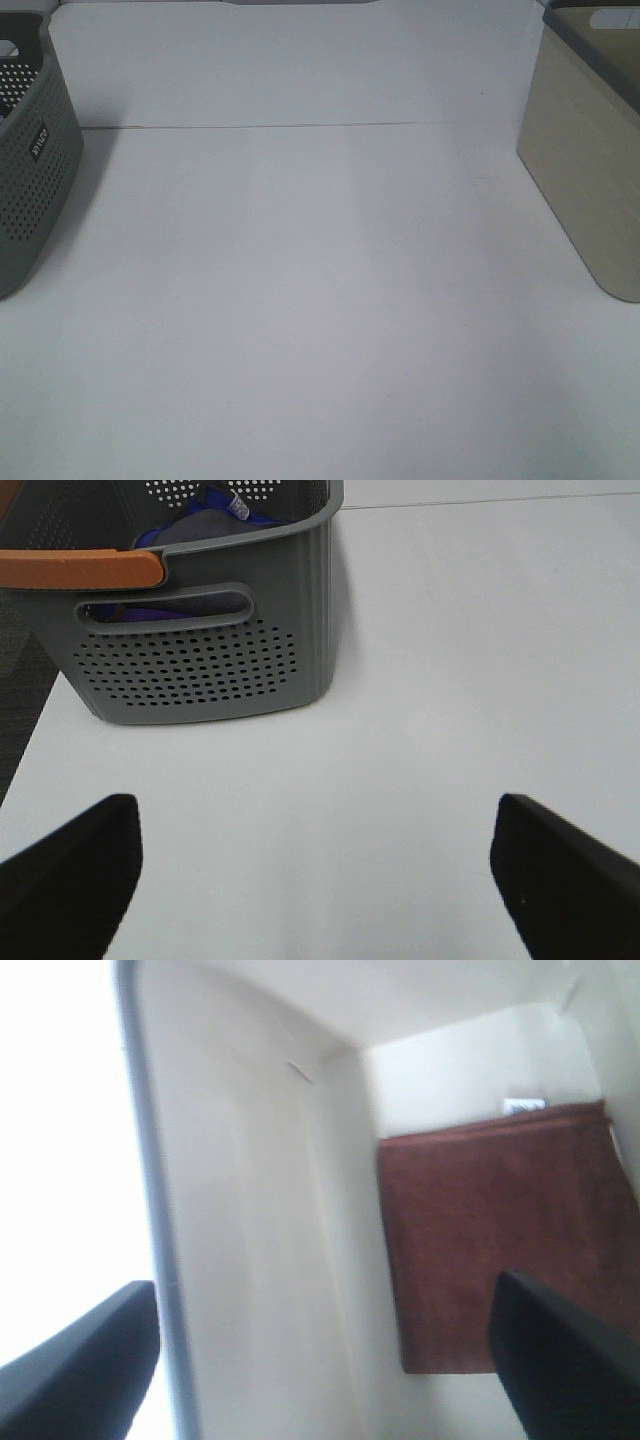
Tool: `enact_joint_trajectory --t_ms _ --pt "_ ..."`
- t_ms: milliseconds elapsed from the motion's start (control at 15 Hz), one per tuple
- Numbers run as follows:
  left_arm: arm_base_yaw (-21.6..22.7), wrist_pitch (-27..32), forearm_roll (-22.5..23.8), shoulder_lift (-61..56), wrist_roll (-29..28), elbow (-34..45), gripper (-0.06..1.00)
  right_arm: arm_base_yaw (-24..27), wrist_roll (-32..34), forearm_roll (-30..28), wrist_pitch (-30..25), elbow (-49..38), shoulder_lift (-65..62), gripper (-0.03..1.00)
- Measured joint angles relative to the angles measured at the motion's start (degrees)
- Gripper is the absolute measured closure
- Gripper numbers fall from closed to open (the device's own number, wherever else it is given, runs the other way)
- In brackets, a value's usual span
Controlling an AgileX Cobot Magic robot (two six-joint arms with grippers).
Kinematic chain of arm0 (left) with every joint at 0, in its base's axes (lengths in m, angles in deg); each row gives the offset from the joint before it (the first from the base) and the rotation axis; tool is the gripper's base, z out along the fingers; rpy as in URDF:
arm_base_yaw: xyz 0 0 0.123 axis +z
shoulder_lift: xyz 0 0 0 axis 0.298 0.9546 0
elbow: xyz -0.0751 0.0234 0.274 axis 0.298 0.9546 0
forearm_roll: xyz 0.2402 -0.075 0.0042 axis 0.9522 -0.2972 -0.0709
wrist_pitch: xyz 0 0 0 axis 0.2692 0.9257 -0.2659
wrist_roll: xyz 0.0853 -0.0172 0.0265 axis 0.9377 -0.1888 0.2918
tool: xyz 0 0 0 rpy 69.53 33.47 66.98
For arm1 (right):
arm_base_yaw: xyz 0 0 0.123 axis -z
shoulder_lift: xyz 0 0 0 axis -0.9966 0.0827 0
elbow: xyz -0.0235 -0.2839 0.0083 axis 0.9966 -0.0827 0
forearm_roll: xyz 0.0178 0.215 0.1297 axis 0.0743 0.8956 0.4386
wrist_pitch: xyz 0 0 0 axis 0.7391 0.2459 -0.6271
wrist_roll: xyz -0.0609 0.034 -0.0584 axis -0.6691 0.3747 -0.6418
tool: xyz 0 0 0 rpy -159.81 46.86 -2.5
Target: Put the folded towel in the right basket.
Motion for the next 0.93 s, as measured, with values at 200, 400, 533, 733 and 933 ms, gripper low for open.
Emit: enact_joint_trajectory --t_ms 200,400,533,733,933 --pt "0.00 0.00 0.00 0.00 0.00 0.00 0.06 -3.90 0.00 -2.18 0.06 0.00 -3.95 0.11" --pt "0.00 0.00 0.00 0.00 0.00 0.00 0.06 -9.57 0.00 -6.76 0.11 -2.06 -9.17 0.11" --pt "0.00 0.00 0.00 0.00 0.00 0.00 0.06 -11.80 0.06 -8.48 0.11 -7.05 -14.04 0.11" --pt "0.00 0.00 0.00 0.00 0.00 0.00 0.06 -12.26 0.06 -10.14 0.11 -18.11 -23.61 0.11" --pt "0.00 0.00 0.00 0.00 0.00 0.00 0.06 -12.26 0.06 -14.61 0.11 -31.17 -34.43 0.11"
